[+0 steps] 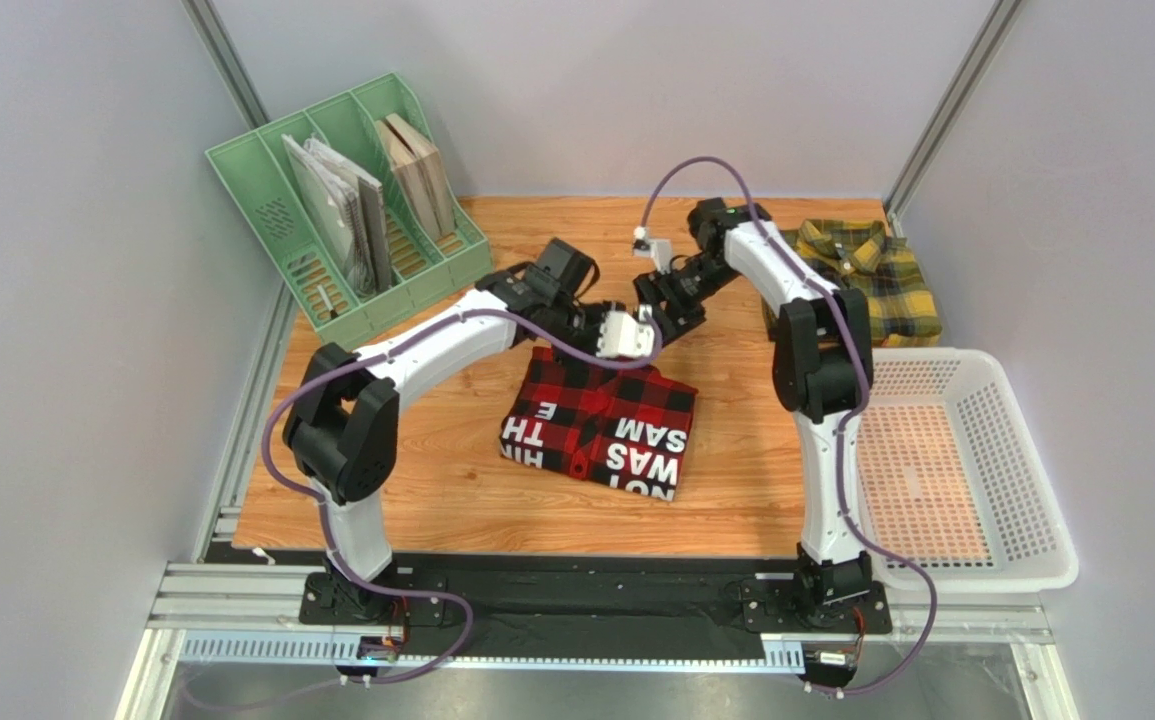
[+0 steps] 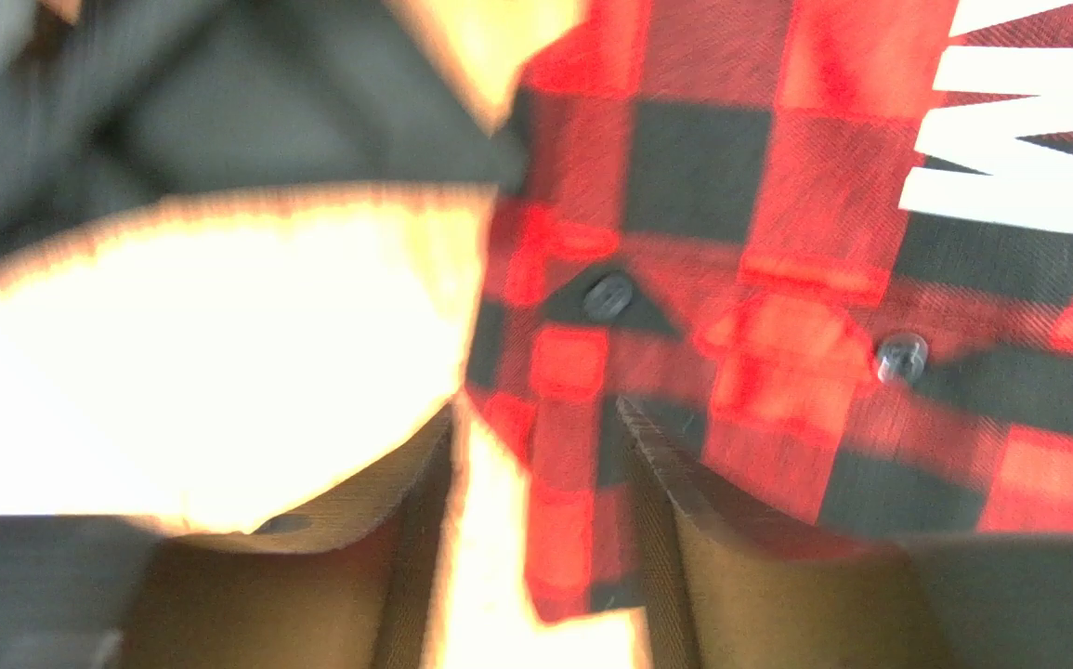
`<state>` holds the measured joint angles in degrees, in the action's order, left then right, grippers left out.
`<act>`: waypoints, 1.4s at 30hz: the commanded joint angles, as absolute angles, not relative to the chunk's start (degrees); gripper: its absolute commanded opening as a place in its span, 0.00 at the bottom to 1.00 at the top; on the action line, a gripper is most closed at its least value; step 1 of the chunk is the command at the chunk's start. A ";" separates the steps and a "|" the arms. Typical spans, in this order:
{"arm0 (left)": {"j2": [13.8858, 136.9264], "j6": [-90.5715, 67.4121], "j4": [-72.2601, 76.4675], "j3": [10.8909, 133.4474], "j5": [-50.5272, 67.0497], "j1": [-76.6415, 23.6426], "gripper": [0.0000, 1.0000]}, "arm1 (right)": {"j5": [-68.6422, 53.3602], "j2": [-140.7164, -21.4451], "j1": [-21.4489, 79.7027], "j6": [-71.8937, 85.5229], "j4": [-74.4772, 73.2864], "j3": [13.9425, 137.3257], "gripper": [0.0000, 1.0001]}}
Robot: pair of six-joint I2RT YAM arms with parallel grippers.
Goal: Fold and stack the long sleeve shirts
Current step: Fold the shirt
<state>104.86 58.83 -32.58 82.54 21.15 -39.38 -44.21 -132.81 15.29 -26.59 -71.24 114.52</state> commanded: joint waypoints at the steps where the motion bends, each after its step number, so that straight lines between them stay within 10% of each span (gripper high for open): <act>1: 104.67 55.90 -46.01 92.28 31.53 -33.50 0.61 | -44.91 -123.32 9.85 -28.92 -74.53 114.10 0.88; 23: 124.89 47.90 -61.34 106.70 37.27 -24.35 0.63 | -43.69 -117.59 8.52 -30.94 -62.84 89.47 0.82; 29: 126.65 47.37 -64.95 107.66 39.37 -22.24 0.33 | -42.01 -119.00 9.23 -31.82 -63.37 90.17 0.59; 36: 127.09 46.15 -67.94 109.69 43.32 -19.52 0.00 | -43.77 -116.29 9.32 -31.12 -66.88 95.09 0.00; 42: 127.35 43.25 -65.74 110.83 43.69 -18.11 0.00 | -43.77 -113.82 9.32 -29.18 -66.89 98.70 0.00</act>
